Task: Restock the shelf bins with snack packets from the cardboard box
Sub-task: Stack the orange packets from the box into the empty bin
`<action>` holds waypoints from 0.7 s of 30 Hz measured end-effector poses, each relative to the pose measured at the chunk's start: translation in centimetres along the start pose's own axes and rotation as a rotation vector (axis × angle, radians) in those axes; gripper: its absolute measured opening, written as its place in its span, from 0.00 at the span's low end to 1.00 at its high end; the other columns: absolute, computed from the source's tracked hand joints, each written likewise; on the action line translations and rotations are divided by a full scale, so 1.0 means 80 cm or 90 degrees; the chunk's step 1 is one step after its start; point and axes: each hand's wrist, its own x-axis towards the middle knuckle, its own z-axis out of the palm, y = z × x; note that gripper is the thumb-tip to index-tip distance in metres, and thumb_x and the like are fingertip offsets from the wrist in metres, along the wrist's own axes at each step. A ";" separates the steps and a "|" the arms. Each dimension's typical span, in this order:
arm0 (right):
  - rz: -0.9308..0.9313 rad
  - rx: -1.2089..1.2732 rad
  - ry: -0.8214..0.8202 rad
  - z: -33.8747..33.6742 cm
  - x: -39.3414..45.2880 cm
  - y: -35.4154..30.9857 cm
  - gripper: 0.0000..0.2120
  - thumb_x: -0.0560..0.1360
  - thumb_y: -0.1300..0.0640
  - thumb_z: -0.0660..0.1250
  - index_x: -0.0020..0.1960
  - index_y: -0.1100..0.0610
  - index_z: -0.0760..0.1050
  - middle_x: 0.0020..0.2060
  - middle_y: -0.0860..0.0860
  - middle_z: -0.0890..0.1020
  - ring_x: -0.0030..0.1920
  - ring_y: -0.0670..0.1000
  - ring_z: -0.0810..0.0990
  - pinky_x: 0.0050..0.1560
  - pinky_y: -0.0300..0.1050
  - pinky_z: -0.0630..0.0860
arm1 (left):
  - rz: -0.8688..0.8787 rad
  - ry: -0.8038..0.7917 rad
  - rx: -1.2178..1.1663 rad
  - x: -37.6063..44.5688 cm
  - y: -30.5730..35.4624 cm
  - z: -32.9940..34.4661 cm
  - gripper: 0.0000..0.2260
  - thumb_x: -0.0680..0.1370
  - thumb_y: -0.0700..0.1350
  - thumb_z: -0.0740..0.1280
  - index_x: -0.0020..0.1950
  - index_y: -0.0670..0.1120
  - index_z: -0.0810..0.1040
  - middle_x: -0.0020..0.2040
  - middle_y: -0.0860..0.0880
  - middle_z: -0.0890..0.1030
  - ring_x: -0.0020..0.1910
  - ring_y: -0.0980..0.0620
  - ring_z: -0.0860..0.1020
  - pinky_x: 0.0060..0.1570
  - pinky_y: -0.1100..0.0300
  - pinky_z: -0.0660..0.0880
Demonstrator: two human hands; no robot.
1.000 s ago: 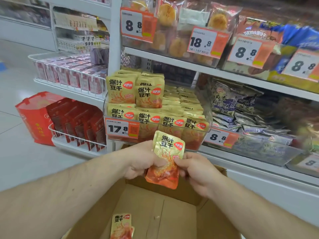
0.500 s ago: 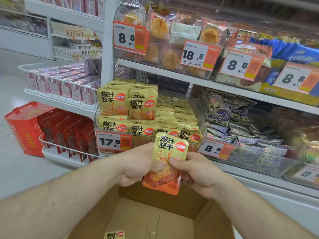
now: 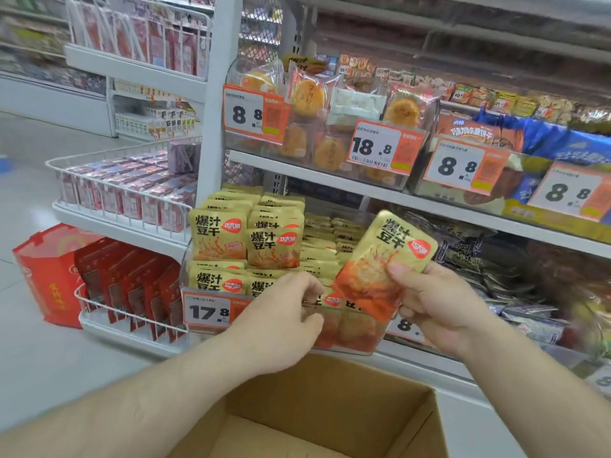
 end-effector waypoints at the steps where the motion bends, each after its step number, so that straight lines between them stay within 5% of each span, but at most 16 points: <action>1: -0.030 -0.013 0.029 -0.007 0.010 -0.010 0.05 0.79 0.62 0.65 0.46 0.57 0.76 0.21 0.44 0.75 0.20 0.43 0.65 0.32 0.41 0.61 | 0.036 0.005 0.087 0.007 0.004 0.002 0.14 0.82 0.48 0.62 0.67 0.54 0.69 0.58 0.60 0.71 0.56 0.61 0.71 0.57 0.67 0.68; 3: -0.076 -0.031 0.069 -0.016 0.032 -0.021 0.05 0.78 0.63 0.67 0.44 0.56 0.78 0.25 0.46 0.76 0.24 0.45 0.62 0.33 0.41 0.61 | 0.097 0.009 0.203 0.030 0.010 0.010 0.16 0.83 0.50 0.59 0.70 0.51 0.68 0.65 0.55 0.70 0.66 0.56 0.67 0.67 0.60 0.66; 8: -0.139 -0.080 0.111 -0.012 0.076 -0.028 0.04 0.77 0.64 0.69 0.47 0.56 0.81 0.39 0.51 0.84 0.32 0.47 0.72 0.36 0.41 0.70 | 0.067 -0.020 0.380 0.107 0.019 0.032 0.20 0.83 0.53 0.53 0.70 0.42 0.68 0.69 0.41 0.69 0.70 0.42 0.64 0.71 0.47 0.63; 15: -0.208 -0.107 0.119 -0.015 0.111 -0.024 0.06 0.76 0.65 0.70 0.49 0.55 0.79 0.43 0.48 0.85 0.38 0.45 0.80 0.39 0.38 0.74 | -0.084 -0.077 0.492 0.187 0.014 0.051 0.33 0.83 0.61 0.47 0.81 0.40 0.48 0.81 0.37 0.48 0.79 0.37 0.45 0.77 0.41 0.47; 21: -0.200 -0.112 0.119 -0.018 0.132 -0.006 0.07 0.76 0.65 0.70 0.48 0.55 0.80 0.42 0.47 0.86 0.41 0.48 0.81 0.41 0.41 0.76 | -0.101 -0.069 0.460 0.195 0.004 0.063 0.38 0.80 0.67 0.46 0.80 0.40 0.53 0.79 0.38 0.56 0.77 0.37 0.54 0.76 0.41 0.50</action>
